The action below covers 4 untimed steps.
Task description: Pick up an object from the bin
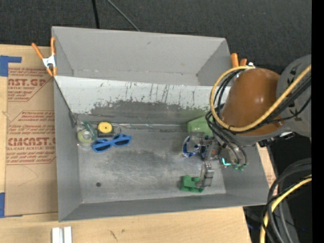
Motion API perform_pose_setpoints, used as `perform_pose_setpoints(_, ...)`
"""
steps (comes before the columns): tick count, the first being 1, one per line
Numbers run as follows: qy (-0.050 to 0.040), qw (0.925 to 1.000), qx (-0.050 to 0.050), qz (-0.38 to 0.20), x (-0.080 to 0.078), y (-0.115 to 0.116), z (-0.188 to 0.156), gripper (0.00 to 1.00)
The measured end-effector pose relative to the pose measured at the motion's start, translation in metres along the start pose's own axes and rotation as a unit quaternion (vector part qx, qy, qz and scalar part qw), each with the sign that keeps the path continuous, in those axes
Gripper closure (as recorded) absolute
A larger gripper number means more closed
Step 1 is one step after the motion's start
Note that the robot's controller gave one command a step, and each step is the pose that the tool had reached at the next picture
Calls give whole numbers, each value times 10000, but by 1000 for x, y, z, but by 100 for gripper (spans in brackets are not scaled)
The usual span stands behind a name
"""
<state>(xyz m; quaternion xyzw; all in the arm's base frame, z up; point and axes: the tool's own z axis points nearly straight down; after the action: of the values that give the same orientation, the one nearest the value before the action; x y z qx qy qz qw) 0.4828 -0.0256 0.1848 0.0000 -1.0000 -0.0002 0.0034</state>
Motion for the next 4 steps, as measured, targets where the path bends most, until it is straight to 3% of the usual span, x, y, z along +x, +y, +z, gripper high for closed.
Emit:
perform_pose_setpoints(1,-86,9986,7,-523,-1,-43,117,0)
perform_pose_setpoints(4,-146,9985,8,-523,-4,-41,116,0)
